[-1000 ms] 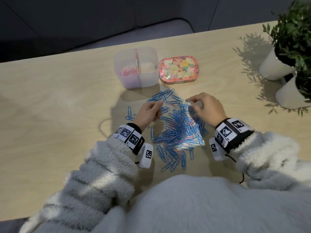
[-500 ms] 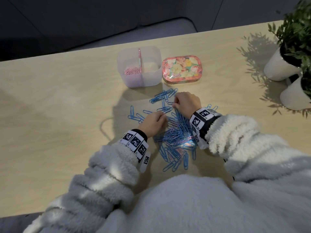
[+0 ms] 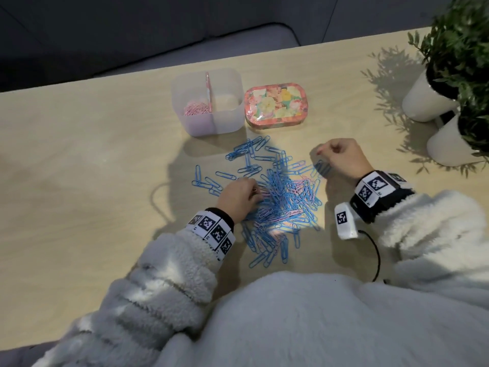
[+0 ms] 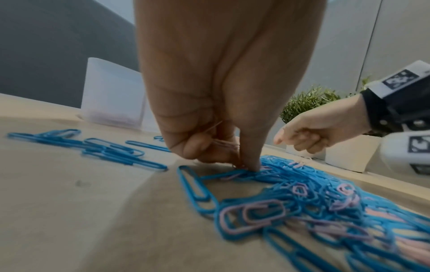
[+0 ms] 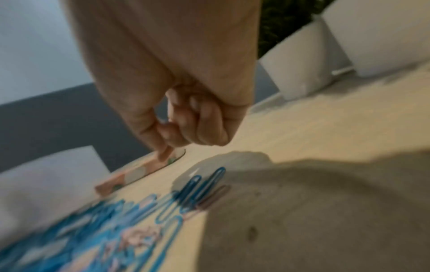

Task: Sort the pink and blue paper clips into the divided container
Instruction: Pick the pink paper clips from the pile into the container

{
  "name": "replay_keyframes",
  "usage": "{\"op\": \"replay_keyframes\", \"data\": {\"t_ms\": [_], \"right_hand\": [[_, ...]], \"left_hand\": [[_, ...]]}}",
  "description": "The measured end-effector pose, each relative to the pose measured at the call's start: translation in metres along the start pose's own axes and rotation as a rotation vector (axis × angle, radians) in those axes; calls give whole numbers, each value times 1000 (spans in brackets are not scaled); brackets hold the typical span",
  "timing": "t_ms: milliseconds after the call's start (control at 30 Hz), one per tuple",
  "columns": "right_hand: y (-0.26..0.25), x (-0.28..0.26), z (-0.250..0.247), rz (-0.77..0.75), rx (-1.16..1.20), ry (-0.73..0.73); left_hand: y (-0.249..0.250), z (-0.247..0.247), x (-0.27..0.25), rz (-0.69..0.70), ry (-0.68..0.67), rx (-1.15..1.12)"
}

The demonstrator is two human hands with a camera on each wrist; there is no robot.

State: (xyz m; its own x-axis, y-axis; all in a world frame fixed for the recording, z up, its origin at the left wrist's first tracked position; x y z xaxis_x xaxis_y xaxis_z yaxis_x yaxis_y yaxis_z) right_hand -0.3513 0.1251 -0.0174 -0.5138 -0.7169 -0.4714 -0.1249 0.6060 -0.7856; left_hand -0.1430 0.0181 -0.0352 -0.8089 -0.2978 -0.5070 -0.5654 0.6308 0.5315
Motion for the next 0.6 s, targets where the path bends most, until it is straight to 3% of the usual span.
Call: {"op": "replay_keyframes", "data": {"t_ms": [67,133,200,333,467,533,600], "right_hand": [[1,-1,14,-17,-286,-134],[-1,-1,25,-21,-549,-163],[-7,-3,35,-41,-659,-164],[-5,3,33,15,-668,-141],[0,9,20,31,-324,-264],[-4,14,5,64,-405,-150],[-14,13,-12,79,-584,66]], "left_hand": [[-1,-3,0,6,-2,25],[-5,-7,-2,12,7,19],[-10,-14,-6,3,28,-41],[-21,-25,-12,-34,44,-186],[-26,-25,-13,11,20,-464],[-23,-20,-12,34,-13,-654],[-19,-15,-9,30,-56,-786]]}}
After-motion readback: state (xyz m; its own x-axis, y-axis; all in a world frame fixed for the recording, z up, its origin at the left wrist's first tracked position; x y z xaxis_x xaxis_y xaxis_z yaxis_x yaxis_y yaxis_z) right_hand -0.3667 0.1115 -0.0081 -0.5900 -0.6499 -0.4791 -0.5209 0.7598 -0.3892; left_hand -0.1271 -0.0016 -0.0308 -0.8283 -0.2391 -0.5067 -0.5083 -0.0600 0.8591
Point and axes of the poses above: each hand's wrist, its own x-axis towards the middle knuckle, its own z-axis out of the palm, y = z × x, the point moved 6 cm from there along x, towards the middle knuckle, and after that the axes turned 15 degrees about -y, right-handed, at the moved point
